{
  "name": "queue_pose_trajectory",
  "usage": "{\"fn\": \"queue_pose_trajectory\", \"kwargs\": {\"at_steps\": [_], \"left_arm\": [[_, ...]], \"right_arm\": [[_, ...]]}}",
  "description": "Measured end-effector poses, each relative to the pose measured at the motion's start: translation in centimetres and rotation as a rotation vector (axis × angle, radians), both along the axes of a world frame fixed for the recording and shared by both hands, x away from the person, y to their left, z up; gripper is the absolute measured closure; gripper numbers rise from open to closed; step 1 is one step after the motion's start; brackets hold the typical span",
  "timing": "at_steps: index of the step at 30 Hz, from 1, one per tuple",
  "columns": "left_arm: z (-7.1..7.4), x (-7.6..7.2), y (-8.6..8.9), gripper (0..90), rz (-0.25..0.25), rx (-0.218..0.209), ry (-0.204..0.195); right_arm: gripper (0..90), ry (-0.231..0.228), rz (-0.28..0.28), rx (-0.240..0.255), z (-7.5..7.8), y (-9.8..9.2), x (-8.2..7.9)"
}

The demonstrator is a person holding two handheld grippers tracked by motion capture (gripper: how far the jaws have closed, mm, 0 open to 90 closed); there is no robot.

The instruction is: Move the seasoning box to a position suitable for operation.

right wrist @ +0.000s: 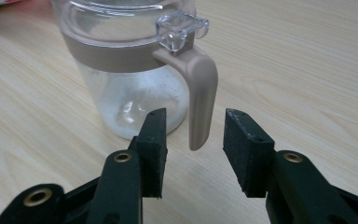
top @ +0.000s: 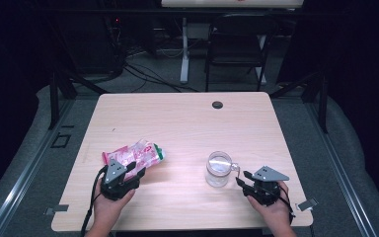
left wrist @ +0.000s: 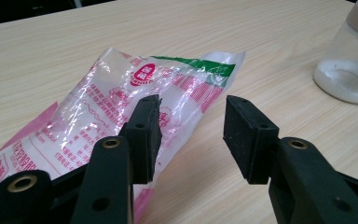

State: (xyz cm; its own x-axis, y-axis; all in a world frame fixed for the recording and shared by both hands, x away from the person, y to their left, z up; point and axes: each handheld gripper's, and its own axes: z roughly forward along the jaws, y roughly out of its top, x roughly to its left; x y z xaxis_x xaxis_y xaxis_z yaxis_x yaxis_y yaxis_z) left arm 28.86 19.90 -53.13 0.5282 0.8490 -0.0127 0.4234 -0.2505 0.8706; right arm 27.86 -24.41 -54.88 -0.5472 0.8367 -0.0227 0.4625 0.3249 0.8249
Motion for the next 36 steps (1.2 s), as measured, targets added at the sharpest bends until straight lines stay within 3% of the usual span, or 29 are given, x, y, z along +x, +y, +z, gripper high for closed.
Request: {"fn": "queue_pose_trajectory", "kwargs": {"at_steps": [7,10,20,36], "left_arm": [[0.2,-0.8,1.0,57.8,0.029,0.006,-0.008],[0.2,-1.1,1.5,58.5,0.044,0.001,-0.003],[0.3,-2.3,2.9,61.1,0.088,-0.015,-0.001],[0.5,-2.6,2.6,61.2,0.059,-0.011,0.003]], "right_arm": [[66.1,0.025,-0.004,-0.014,-0.4,0.4,1.4],[67.5,0.024,-0.007,-0.002,-0.4,0.6,1.7],[74.9,0.028,0.002,-0.033,-0.2,1.4,2.6],[75.7,0.034,0.005,-0.047,-0.1,1.5,2.8]]}}
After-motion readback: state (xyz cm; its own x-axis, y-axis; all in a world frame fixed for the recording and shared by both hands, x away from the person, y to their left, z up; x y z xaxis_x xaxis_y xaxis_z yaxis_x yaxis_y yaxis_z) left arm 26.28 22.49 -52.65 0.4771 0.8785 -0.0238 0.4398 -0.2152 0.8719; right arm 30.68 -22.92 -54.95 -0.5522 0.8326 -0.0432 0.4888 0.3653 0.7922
